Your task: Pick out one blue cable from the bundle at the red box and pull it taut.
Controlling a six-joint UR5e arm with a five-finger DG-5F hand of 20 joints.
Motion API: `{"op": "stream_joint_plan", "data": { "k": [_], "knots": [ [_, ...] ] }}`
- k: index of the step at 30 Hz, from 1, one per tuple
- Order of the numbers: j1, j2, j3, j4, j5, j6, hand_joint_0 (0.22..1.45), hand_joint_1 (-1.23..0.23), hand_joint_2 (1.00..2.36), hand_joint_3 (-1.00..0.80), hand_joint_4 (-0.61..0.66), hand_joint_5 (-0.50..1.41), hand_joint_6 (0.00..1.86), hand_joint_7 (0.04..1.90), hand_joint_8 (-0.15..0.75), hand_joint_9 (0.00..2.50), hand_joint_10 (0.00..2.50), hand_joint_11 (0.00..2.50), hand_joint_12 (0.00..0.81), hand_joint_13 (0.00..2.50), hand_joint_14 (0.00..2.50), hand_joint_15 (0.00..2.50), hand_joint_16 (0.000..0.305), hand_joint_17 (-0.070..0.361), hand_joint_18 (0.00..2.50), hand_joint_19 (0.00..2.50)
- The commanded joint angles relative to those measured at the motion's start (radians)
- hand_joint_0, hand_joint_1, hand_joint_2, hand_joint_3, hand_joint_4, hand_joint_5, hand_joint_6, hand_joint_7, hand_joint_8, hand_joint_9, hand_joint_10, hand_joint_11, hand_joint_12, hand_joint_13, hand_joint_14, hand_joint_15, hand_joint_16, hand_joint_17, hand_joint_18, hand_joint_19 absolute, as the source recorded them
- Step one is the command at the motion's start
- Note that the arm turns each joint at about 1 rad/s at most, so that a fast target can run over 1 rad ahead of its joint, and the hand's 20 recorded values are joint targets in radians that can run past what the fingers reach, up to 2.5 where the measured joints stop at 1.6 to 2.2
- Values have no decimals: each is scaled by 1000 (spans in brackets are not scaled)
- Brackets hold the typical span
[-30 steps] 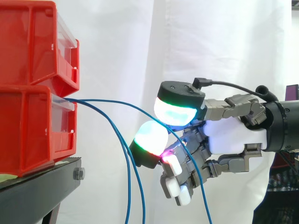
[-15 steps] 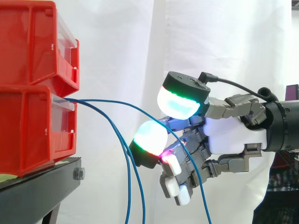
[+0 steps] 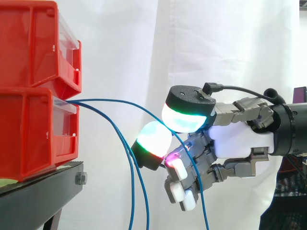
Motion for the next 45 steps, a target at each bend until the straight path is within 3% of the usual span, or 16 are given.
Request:
{"op": "stream_joint_plan", "data": {
  "k": [1,7,13,21,29,41,45],
  "knots": [
    [0,0,0,1,0,0,644,-746,1018,-174,-26,-122,945,847,308,993,29,746,408,867,22,613,58,130,704,706],
    [0,0,1,-1,0,0,607,-706,1011,-354,78,-125,927,810,299,987,28,739,406,861,24,620,57,129,688,711],
    [0,0,0,-1,0,0,602,-642,1005,-438,89,-120,921,846,301,1018,29,771,406,861,23,621,57,129,689,712],
    [0,0,1,-1,0,0,608,-666,1008,-408,80,-107,922,885,302,1072,30,789,406,892,25,622,57,128,718,710],
    [0,0,0,-1,0,0,609,-774,1017,-204,52,-66,923,983,319,1225,32,818,412,999,25,651,59,132,825,687],
    [0,0,0,-3,-5,1,618,-767,1018,-213,40,-66,925,991,315,1222,31,844,410,997,26,647,57,129,823,691],
    [-3,2,0,-56,-20,20,621,-761,1017,-222,38,-69,927,988,312,1211,33,835,407,987,25,647,57,128,812,696]
  ]
}}
